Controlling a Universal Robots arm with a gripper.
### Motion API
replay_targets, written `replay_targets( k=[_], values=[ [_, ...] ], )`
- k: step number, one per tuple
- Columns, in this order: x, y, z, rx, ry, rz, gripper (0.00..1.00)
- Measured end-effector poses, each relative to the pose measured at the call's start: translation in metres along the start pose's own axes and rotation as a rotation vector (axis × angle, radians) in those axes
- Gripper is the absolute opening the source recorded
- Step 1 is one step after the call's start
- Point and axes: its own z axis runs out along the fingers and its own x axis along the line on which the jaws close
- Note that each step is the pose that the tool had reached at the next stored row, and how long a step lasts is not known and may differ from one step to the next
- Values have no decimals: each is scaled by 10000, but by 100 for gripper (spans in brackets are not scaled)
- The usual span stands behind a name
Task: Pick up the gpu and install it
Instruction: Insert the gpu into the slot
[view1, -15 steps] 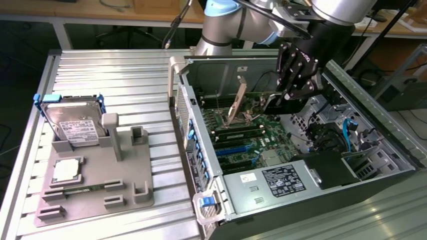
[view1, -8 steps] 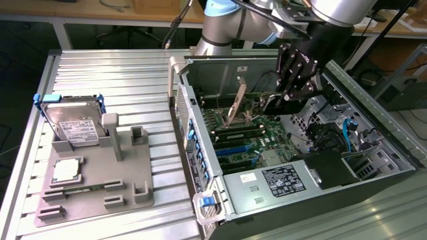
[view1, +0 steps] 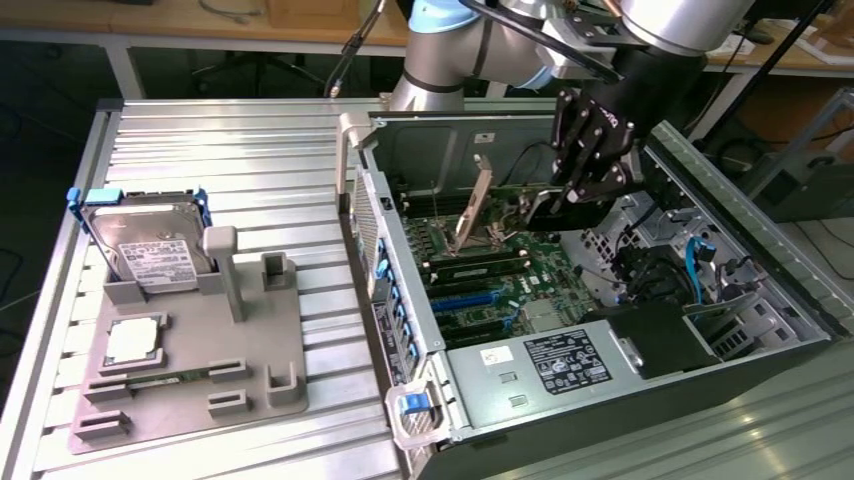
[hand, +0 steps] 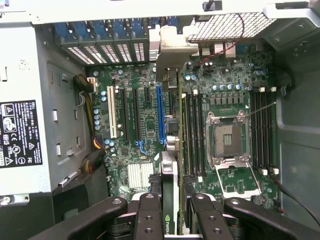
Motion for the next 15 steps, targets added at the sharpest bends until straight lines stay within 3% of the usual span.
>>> replay_targets(
  k=[15],
  values=[
    [1,-1,37,0,1,1,27]
  ],
)
